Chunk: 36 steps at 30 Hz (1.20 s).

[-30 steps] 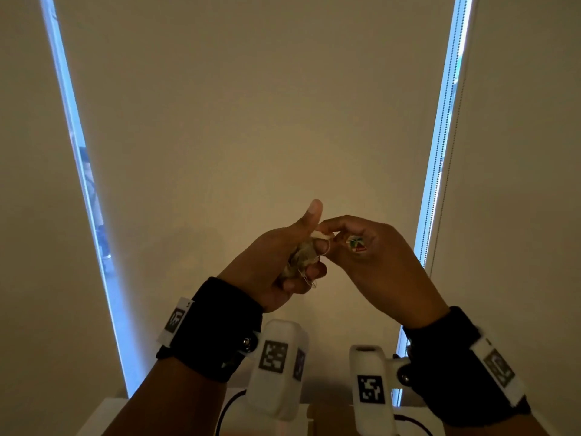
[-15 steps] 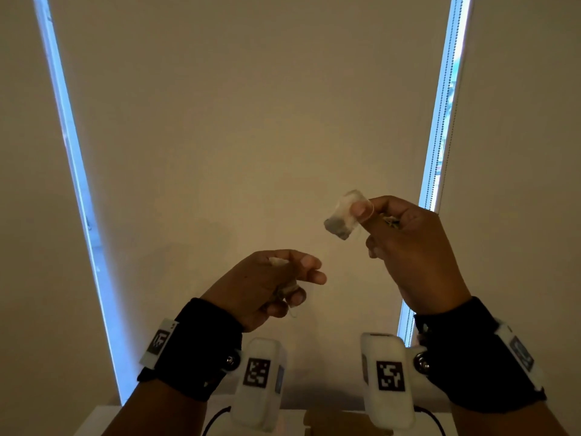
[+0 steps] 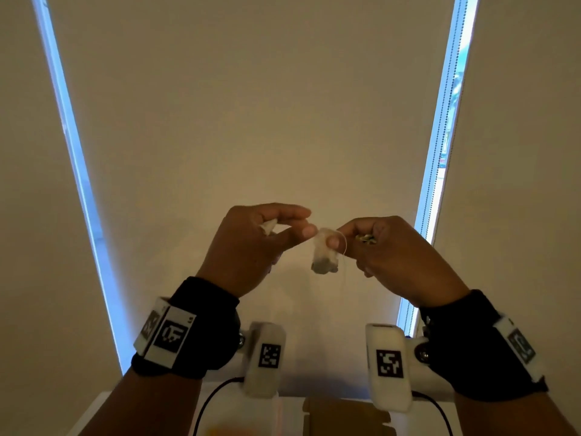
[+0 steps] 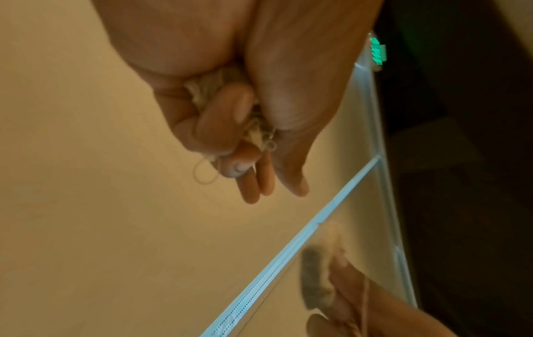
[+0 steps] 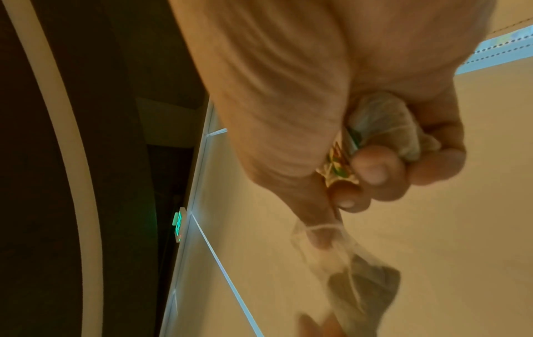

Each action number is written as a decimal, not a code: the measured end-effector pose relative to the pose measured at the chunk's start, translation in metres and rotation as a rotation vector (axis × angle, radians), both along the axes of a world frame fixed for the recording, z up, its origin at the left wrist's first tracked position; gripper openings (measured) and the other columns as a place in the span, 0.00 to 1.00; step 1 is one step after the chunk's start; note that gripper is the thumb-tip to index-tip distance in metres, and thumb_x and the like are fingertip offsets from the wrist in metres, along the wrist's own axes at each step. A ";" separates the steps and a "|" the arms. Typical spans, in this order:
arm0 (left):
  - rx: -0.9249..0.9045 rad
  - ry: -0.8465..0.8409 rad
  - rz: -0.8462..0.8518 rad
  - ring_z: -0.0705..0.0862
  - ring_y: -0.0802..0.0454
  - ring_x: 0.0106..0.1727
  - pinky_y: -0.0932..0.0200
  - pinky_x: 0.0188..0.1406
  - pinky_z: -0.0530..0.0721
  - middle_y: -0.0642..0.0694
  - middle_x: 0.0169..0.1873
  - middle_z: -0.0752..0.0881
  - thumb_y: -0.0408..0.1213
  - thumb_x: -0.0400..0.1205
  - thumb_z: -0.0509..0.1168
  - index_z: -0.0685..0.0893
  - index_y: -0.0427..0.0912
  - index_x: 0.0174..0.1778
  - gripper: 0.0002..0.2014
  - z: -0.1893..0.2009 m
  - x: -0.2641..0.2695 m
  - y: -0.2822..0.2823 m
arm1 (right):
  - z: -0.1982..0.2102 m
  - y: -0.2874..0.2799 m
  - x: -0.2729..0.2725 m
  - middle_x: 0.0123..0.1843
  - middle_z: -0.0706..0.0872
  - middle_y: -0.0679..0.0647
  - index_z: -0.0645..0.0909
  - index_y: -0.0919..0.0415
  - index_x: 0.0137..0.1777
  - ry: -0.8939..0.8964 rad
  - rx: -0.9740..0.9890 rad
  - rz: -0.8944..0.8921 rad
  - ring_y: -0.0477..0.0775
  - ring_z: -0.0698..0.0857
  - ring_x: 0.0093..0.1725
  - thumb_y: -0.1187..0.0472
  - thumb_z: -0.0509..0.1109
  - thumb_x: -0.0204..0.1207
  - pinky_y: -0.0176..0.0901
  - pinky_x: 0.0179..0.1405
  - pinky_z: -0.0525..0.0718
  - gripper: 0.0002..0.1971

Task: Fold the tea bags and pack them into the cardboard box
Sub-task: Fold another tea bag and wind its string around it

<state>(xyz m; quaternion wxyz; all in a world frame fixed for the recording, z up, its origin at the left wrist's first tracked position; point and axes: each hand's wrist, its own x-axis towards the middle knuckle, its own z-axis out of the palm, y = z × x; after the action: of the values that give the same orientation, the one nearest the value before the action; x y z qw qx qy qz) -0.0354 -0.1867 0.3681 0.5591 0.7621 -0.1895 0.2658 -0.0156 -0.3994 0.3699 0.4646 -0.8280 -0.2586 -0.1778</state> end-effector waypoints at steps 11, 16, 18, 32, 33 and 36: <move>0.133 -0.043 0.055 0.76 0.65 0.21 0.73 0.25 0.71 0.63 0.20 0.81 0.38 0.81 0.75 0.93 0.46 0.42 0.04 0.001 0.006 -0.012 | -0.006 -0.001 0.004 0.29 0.84 0.31 0.90 0.43 0.47 0.005 -0.027 -0.054 0.34 0.80 0.30 0.50 0.72 0.82 0.38 0.42 0.77 0.06; 0.156 -0.040 0.107 0.76 0.62 0.23 0.65 0.26 0.72 0.61 0.22 0.83 0.41 0.81 0.74 0.92 0.49 0.39 0.05 0.007 0.008 -0.014 | -0.006 0.001 -0.004 0.31 0.84 0.30 0.89 0.44 0.45 -0.031 0.109 -0.118 0.40 0.82 0.36 0.35 0.66 0.80 0.42 0.48 0.82 0.17; 0.137 -0.033 0.086 0.76 0.60 0.22 0.65 0.24 0.72 0.59 0.22 0.83 0.39 0.81 0.74 0.92 0.48 0.39 0.05 0.007 0.009 -0.015 | -0.005 0.005 -0.005 0.37 0.89 0.38 0.88 0.44 0.43 -0.077 0.079 -0.139 0.43 0.85 0.39 0.33 0.69 0.75 0.40 0.45 0.82 0.17; 0.332 -0.104 0.257 0.83 0.63 0.32 0.73 0.30 0.73 0.60 0.29 0.88 0.42 0.78 0.74 0.88 0.50 0.34 0.07 0.001 0.015 -0.017 | -0.001 0.004 -0.009 0.36 0.89 0.31 0.92 0.43 0.43 -0.038 0.152 -0.120 0.31 0.84 0.36 0.51 0.74 0.80 0.36 0.47 0.78 0.06; 0.317 -0.102 0.258 0.82 0.62 0.30 0.73 0.28 0.73 0.61 0.27 0.87 0.42 0.78 0.74 0.88 0.50 0.34 0.07 0.001 0.016 -0.019 | -0.001 0.007 -0.011 0.35 0.89 0.31 0.92 0.43 0.43 -0.027 0.159 -0.098 0.30 0.83 0.35 0.52 0.74 0.80 0.36 0.46 0.78 0.07; 0.202 -0.061 0.251 0.84 0.52 0.27 0.57 0.27 0.79 0.56 0.24 0.86 0.41 0.78 0.73 0.88 0.50 0.34 0.06 0.001 0.020 -0.021 | -0.006 0.013 -0.019 0.29 0.86 0.32 0.92 0.45 0.42 -0.012 0.155 -0.050 0.31 0.82 0.32 0.53 0.74 0.81 0.36 0.44 0.76 0.08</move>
<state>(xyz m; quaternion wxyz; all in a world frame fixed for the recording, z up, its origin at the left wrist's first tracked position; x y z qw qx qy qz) -0.0156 -0.2080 0.3694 0.4360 0.8238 -0.1354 0.3362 -0.0347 -0.3863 0.3643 0.5211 -0.7948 -0.2260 -0.2138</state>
